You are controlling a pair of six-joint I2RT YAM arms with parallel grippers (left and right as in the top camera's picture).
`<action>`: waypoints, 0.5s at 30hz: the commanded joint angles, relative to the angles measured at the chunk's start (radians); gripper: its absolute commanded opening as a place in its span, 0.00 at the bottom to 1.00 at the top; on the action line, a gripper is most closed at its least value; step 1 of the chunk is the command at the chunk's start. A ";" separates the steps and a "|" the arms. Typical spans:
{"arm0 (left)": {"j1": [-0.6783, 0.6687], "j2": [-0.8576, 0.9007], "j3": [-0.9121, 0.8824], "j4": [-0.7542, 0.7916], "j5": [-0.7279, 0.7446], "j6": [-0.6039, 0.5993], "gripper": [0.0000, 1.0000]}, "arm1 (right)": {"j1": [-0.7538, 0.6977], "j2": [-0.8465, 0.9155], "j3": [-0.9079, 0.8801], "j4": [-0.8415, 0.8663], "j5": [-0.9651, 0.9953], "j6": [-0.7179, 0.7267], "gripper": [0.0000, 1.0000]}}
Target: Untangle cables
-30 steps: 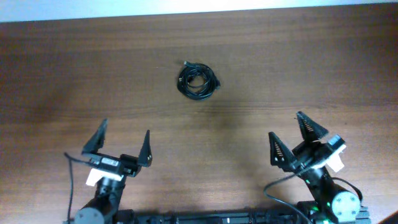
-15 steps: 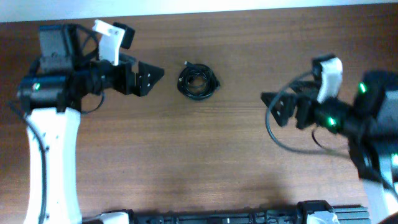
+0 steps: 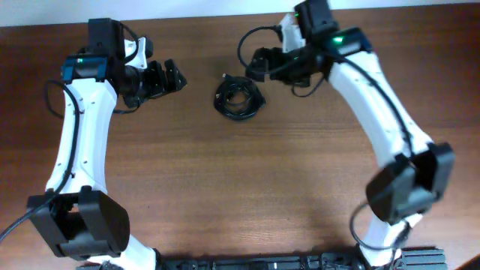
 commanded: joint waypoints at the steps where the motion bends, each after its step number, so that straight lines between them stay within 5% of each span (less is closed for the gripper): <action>1: 0.001 0.013 0.012 -0.056 -0.031 -0.013 0.99 | 0.045 0.113 0.010 0.069 0.008 0.158 0.91; 11: 0.001 0.013 0.011 -0.082 -0.065 -0.012 0.99 | 0.130 0.273 0.006 0.110 0.210 0.299 0.83; 13: 0.001 0.013 0.011 -0.080 -0.065 -0.012 0.99 | 0.130 0.287 0.006 0.142 0.208 0.322 0.72; 15: 0.001 0.013 0.011 -0.079 -0.065 -0.012 0.99 | 0.130 0.285 0.006 0.178 0.181 0.322 0.49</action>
